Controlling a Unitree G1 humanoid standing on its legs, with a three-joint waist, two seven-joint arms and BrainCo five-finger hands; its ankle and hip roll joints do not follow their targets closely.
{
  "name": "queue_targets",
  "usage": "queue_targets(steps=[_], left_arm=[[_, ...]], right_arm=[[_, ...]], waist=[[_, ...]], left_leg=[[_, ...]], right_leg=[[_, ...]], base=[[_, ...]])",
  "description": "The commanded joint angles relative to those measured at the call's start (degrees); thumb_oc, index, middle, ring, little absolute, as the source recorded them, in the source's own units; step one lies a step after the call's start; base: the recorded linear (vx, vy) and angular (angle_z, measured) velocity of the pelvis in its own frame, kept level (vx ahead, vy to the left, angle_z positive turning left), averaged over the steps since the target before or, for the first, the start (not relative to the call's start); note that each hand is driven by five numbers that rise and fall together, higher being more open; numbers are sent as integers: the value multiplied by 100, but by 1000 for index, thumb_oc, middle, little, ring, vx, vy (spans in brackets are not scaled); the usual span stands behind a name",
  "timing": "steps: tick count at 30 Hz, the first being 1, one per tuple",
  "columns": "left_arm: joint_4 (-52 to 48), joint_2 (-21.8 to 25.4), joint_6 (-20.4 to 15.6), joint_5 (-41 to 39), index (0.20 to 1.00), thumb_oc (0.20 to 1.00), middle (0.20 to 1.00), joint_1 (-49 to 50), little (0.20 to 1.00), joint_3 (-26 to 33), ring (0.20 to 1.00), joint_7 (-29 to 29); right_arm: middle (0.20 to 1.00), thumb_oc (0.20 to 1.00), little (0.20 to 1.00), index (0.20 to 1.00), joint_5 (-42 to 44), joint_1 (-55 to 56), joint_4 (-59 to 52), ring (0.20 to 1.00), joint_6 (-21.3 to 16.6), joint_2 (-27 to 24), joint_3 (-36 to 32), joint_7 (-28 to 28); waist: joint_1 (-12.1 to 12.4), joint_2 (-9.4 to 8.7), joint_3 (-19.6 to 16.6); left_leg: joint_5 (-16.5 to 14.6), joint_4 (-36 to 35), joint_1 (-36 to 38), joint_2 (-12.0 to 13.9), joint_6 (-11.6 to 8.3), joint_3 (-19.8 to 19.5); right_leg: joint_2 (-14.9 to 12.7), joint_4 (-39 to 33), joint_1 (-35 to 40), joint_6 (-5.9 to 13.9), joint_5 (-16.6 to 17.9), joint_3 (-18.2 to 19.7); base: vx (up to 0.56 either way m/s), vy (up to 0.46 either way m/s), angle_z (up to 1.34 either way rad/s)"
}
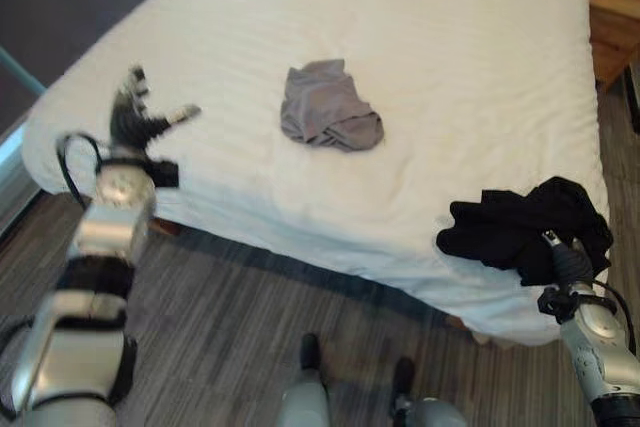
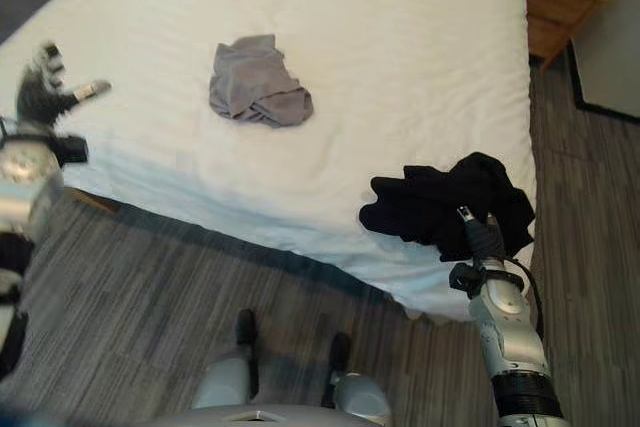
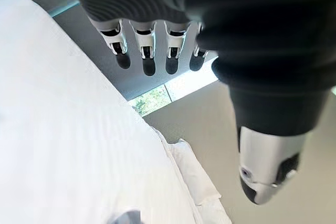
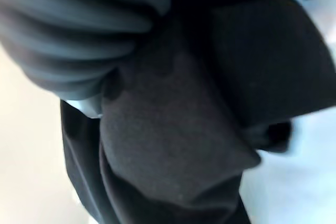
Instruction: Pick up bed clothes into laundry basket.
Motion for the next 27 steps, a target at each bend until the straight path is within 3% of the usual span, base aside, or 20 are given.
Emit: queue_targets(steps=[1, 2, 6, 7, 16, 24, 26, 27], left_arm=[[769, 473, -150, -250, 1000, 1000, 1000, -1101, 1000, -339, 1000, -87], [1283, 551, -103, -233, 1000, 1000, 1000, -1739, 1000, -720, 1000, -169], [1833, 573, -111, -223, 1000, 1000, 1000, -2530, 1000, -1177, 1000, -244], [1936, 600, -103, 102, 1000, 1000, 1000, -2923, 1000, -1515, 1000, -196], [1999, 435, -150, 946, 1000, 1000, 1000, -3923, 1000, -2590, 1000, -43], [2288, 155, -187, 1039, 1000, 1000, 1000, -4292, 1000, -2826, 1000, 9], [2273, 30, -181, 1039, 1000, 1000, 1000, -4231, 1000, -2779, 1000, 22], [2269, 30, -182, 1042, 1000, 1000, 1000, -4228, 1000, -2772, 1000, 26]], right_arm=[[200, 200, 200, 200, 183, -127, -373, 200, -328, -142, -10, 61], [200, 200, 200, 200, 170, -195, -310, 200, -346, -168, 30, 45], [200, 200, 200, 200, 273, -265, -204, 200, -469, -115, 20, -6], [200, 200, 200, 200, 282, -304, -165, 200, -550, -111, 64, -41], [200, 200, 200, 200, 264, -482, -219, 200, -828, -101, 240, -79], [200, 200, 200, 200, 139, -389, -311, 200, -1022, -59, 279, -130], [200, 200, 200, 200, 103, -356, -346, 200, -1061, -15, 331, -129], [200, 200, 200, 200, 103, -355, -350, 200, -1063, -16, 329, -130]], waist=[[-287, -217, -128], [-379, -326, -64], [-502, -530, 35], [-567, -613, 97], [-746, -934, 352], [-954, -1105, 523], [-976, -1095, 553], [-970, -1104, 583]], left_leg=[[29, 645, -713, 129, -81, -155], [16, 645, -788, 142, -68, -113], [23, 617, -920, 194, -59, -53], [21, 562, -989, 218, -60, -44], [151, 407, -1462, 268, -49, -55], [146, 485, -1963, 266, -28, -93], [-18, 472, -2010, 219, -63, -169], [133, 506, -2087, 209, -9, -123]], right_leg=[[-523, 277, 492, 583, -624, 53], [-520, 292, 346, 630, -532, 115], [-488, 279, 117, 684, -373, 174], [-454, 233, -3, 711, -271, 201], [-347, 89, -575, 796, 39, 235], [-306, 85, -1085, 866, 216, 249], [-295, 85, -1131, 894, 155, 260], [-314, 85, -1185, 874, 246, 239]], base=[[-21, 63, -8], [-22, 63, -7], [-10, 55, -17], [-14, 34, -10], [-25, 42, -6], [-18, 35, -5], [35, 38, -3], [-81, 42, -4]])
